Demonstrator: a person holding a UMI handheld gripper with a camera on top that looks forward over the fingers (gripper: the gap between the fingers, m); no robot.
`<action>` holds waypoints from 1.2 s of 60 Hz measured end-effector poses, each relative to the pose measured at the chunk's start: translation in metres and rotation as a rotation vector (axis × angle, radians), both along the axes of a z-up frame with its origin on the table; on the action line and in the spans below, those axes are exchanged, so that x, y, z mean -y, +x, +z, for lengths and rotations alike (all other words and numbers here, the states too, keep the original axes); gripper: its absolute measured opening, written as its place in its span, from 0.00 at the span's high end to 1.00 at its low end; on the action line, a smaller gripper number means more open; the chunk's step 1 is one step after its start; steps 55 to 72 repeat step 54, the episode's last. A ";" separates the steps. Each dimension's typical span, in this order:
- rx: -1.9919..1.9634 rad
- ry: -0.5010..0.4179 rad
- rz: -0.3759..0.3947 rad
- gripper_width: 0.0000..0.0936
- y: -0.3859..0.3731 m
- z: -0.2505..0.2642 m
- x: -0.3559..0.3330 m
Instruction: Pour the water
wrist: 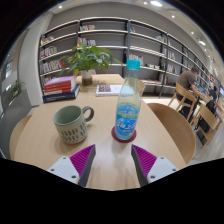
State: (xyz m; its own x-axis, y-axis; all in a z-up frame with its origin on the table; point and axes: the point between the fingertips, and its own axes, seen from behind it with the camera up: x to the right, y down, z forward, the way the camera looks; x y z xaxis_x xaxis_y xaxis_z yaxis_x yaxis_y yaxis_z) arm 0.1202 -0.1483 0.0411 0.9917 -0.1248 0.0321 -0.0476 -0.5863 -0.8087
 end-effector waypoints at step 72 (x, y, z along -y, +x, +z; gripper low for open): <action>-0.008 0.212 0.133 0.22 -0.208 0.201 0.090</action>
